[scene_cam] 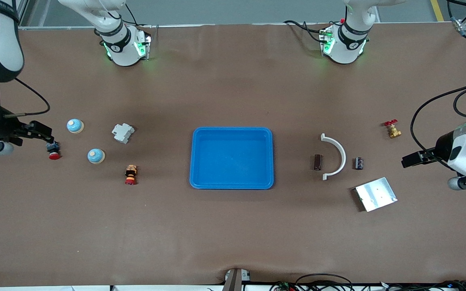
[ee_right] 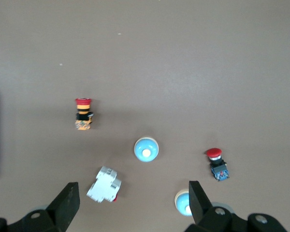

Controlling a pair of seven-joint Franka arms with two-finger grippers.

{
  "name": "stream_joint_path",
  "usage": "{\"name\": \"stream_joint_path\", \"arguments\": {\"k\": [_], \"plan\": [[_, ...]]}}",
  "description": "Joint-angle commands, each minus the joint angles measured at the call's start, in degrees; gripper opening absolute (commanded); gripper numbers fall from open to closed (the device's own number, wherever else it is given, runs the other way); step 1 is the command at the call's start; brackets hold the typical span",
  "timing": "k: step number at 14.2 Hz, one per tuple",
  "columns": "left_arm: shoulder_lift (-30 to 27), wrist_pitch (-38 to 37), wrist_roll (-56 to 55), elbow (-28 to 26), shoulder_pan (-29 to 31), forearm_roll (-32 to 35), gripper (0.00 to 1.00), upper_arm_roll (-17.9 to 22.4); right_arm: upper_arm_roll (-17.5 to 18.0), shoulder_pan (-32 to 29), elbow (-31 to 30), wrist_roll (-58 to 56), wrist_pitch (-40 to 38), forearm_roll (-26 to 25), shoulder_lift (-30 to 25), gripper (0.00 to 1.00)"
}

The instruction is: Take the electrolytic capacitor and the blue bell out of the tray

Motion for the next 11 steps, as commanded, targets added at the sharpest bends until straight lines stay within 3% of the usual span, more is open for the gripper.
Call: {"name": "stream_joint_path", "arguments": {"k": [1,11], "plan": [[-4.22,1.3,0.53,-3.86,0.47,-0.82,1.0,-0.81,-0.15,0.81,3.04,1.06,-3.49,-0.26,-0.26,1.0],[-13.89,8.96,0.53,-15.38,-1.98,-0.99,1.0,-0.55,0.12,1.07,7.52,7.57,-11.67,0.44,-1.76,1.0]]}}
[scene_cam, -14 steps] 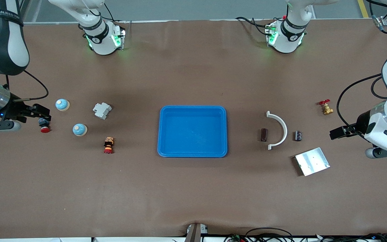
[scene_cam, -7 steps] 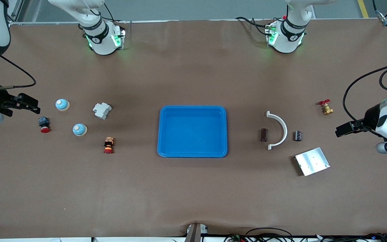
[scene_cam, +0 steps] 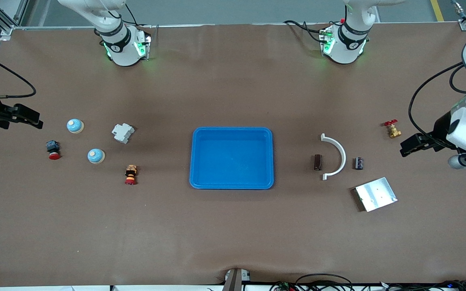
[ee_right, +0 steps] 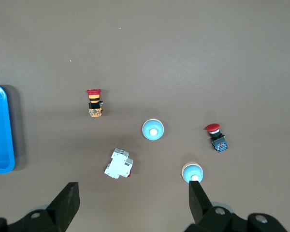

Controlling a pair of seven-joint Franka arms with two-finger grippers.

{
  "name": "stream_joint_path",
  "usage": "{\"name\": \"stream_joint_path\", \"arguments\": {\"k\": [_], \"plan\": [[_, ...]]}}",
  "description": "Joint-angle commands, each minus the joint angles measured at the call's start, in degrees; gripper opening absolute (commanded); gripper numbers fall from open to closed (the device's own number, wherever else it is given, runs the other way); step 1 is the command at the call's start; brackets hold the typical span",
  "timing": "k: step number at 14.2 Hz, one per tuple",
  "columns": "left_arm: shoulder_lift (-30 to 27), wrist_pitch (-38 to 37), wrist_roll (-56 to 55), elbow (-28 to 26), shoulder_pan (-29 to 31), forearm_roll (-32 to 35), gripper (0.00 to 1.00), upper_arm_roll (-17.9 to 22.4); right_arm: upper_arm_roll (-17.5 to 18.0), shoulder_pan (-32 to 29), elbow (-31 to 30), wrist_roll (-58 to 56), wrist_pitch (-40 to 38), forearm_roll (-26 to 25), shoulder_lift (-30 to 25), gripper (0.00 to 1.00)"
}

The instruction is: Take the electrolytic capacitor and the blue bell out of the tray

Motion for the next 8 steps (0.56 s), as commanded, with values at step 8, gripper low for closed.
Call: {"name": "stream_joint_path", "arguments": {"k": [8], "plan": [[-8.78,6.82,5.16,-11.36,-2.28,-1.08,1.0,2.02,-0.01,0.24,3.83,1.38,-5.04,0.42,-1.56,1.0]]}}
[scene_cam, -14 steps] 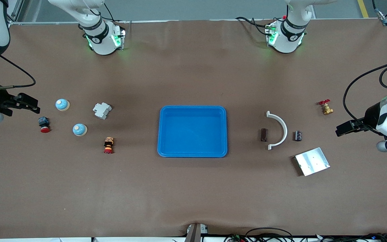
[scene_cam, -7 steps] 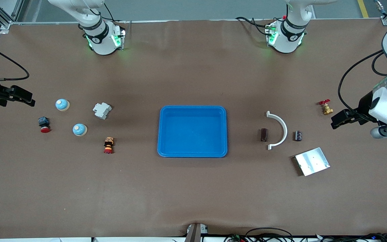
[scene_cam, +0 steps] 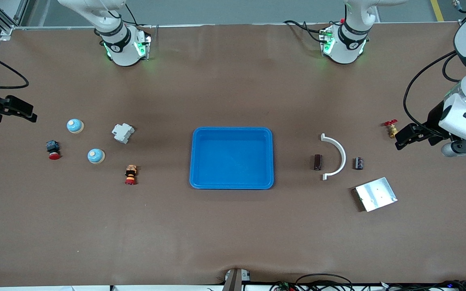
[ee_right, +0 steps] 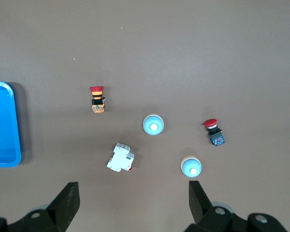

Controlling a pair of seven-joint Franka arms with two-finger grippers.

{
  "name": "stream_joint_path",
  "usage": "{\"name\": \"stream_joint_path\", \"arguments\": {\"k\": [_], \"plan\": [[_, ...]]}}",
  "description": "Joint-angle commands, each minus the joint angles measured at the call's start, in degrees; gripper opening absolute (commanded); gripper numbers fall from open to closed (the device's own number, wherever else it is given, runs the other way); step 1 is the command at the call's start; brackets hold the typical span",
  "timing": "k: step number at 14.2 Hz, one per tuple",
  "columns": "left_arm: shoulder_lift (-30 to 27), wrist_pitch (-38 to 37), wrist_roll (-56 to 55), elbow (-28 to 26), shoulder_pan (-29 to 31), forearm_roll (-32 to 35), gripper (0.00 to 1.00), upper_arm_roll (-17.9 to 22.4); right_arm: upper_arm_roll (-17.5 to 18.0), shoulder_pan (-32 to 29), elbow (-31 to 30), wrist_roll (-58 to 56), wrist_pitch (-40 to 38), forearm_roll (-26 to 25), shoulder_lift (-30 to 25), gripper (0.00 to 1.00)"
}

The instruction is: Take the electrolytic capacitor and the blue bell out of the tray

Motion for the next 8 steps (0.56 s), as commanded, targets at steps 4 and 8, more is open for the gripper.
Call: {"name": "stream_joint_path", "arguments": {"k": [4,8], "plan": [[-6.88,6.17,7.85,-9.61,1.55,-1.43,1.0,0.84,-0.24,0.01,0.28,1.62,-1.01,0.59,-1.55,1.0],[-4.35,3.9,6.88,-3.57,1.11,-0.91,1.0,0.58,-0.15,0.01,0.28,1.88,-1.01,0.59,-2.26,1.0]]}}
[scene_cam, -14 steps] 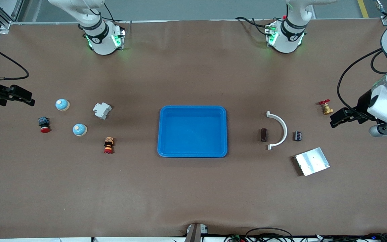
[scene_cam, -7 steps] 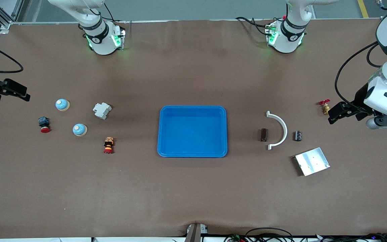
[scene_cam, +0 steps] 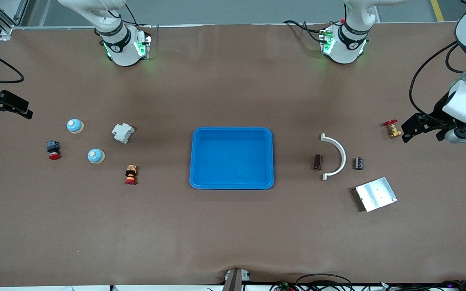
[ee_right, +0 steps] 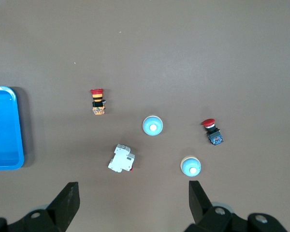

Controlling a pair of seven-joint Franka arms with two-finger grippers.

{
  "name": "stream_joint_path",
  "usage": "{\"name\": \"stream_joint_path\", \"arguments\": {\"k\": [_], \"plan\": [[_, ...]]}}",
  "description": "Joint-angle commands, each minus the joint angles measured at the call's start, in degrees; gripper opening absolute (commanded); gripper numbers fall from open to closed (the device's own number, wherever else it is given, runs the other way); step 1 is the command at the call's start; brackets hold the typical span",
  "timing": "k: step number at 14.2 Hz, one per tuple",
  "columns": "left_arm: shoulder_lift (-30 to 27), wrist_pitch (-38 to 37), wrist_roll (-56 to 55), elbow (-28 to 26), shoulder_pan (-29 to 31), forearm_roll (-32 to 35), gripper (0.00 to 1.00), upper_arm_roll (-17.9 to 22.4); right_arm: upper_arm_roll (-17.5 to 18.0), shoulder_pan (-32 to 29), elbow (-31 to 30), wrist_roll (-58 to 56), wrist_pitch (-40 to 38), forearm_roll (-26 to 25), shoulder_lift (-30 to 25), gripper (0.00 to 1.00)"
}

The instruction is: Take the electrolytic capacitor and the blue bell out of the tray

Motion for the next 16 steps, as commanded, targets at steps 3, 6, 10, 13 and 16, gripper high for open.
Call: {"name": "stream_joint_path", "arguments": {"k": [3,6,10,13,16], "plan": [[3.77,-7.6,0.25,10.96,-0.58,-0.52,1.0,-0.33,0.08,0.1,0.12,3.12,-0.87,0.59,-1.2,1.0],[3.77,-7.69,0.25,11.59,-0.67,-0.78,1.0,-0.51,0.08,0.1,-0.06,3.13,-0.7,0.59,-1.11,1.0],[3.77,-12.87,0.34,12.82,-0.41,-0.87,1.0,-1.3,-0.09,0.01,-0.15,-0.55,0.09,0.94,-1.02,1.0],[3.77,-14.81,0.95,12.82,0.03,-1.48,1.0,-1.13,-0.1,-0.08,-0.23,-1.27,0.71,0.94,-1.11,1.0],[3.77,-14.81,1.39,12.73,0.29,-1.22,1.0,-0.86,-0.27,-0.16,-0.23,-1.27,0.88,0.94,-1.02,1.0]]}}
